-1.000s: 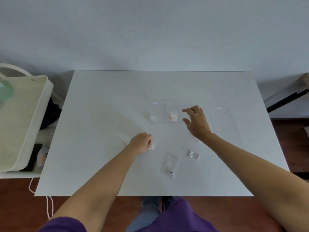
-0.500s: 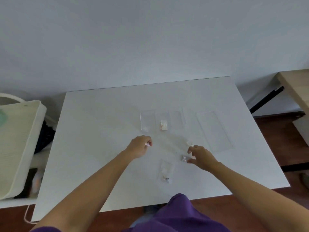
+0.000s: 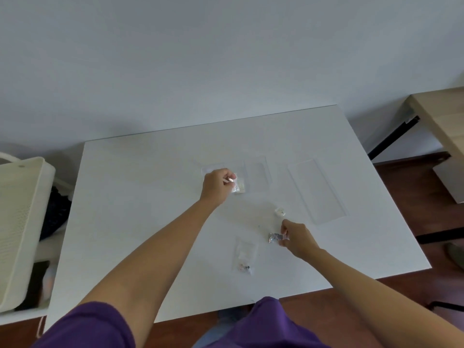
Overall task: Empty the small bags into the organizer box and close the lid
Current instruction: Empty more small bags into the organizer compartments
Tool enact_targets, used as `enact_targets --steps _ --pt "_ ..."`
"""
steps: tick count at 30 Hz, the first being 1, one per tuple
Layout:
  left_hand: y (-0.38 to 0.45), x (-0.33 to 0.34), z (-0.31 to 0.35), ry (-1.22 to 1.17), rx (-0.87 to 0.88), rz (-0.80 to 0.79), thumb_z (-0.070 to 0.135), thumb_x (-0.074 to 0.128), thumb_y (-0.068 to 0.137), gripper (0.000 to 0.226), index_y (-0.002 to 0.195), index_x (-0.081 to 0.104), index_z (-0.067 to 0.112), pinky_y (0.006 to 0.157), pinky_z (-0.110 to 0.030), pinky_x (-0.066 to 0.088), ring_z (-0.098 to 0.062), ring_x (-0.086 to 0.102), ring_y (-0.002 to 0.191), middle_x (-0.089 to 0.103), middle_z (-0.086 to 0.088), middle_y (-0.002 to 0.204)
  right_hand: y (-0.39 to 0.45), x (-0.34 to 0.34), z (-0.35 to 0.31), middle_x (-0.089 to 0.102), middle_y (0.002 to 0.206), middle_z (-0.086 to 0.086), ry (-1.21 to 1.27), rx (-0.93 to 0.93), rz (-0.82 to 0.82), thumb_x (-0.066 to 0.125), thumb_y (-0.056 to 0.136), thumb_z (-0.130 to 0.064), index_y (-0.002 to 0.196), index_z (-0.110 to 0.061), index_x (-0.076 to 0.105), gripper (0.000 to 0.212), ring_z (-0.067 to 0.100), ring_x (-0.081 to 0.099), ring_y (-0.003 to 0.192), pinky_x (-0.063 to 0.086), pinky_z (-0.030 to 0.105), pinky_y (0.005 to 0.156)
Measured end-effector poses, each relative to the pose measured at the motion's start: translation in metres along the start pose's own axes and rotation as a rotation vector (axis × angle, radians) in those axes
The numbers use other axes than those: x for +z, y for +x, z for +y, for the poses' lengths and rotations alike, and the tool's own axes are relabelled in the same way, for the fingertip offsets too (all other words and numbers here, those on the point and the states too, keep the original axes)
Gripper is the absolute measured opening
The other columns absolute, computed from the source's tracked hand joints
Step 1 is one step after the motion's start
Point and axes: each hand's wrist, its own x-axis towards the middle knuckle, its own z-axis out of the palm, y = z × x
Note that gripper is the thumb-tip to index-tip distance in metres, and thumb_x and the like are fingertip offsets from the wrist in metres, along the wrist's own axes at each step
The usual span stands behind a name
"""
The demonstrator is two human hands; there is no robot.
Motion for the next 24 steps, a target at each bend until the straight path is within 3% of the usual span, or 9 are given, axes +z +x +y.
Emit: enact_targets --steps 6,12,15,19,24 --pt "0.02 0.014 0.006 0.011 -0.028 0.022 -0.003 0.061 0.082 0.016 0.088 0.074 0.004 0.085 -0.027 0.054 -0.022 0.07 0.09 0.076 -0.01 0.097 -0.001 0.005 0.007 0.057 0.078 0.007 0.118 0.006 0.019 0.069 0.082 -0.007 0.079 -0.015 0.046 0.025 0.025 0.052 0.067 0.046 0.031 0.06" --pt "0.027 0.025 0.002 0.14 -0.063 -0.052 0.0 0.061 0.08 0.013 0.082 0.072 0.007 0.075 -0.026 0.049 -0.025 0.069 0.088 0.076 -0.009 0.09 0.003 0.009 0.013 0.065 0.081 0.017 0.157 0.013 0.042 0.067 0.082 -0.006 0.081 -0.011 0.056 0.012 0.024 0.053 0.066 0.049 0.033 0.06" --pt "0.026 0.03 -0.001 0.275 -0.004 -0.072 -0.002 0.055 0.079 0.017 0.082 0.069 0.008 0.084 -0.035 0.049 -0.03 0.065 0.09 0.075 -0.008 0.088 0.003 0.01 0.016 0.067 0.084 0.017 0.175 0.009 0.046 0.069 0.08 -0.005 0.084 -0.008 0.062 0.009 0.025 0.056 0.07 0.054 0.038 0.066" --pt "0.023 0.033 -0.004 0.38 0.061 -0.066 0.002 0.056 0.083 0.017 0.093 0.068 0.01 0.09 -0.038 0.04 -0.032 0.055 0.103 0.072 -0.008 0.1 0.005 0.011 0.018 0.065 0.085 0.01 0.182 0.004 0.028 0.072 0.079 -0.007 0.088 -0.008 0.068 0.01 0.021 0.056 0.072 0.046 0.025 0.065" --pt "0.014 0.022 -0.01 0.359 0.152 -0.032 0.009 0.064 0.085 0.02 0.104 0.065 0.009 0.093 -0.041 0.045 -0.03 0.051 0.112 0.059 -0.01 0.12 0.006 0.005 0.015 0.057 0.072 0.0 0.148 -0.02 0.011 0.068 0.081 -0.01 0.084 -0.009 0.073 0.006 0.016 0.053 0.069 0.035 0.011 0.054"
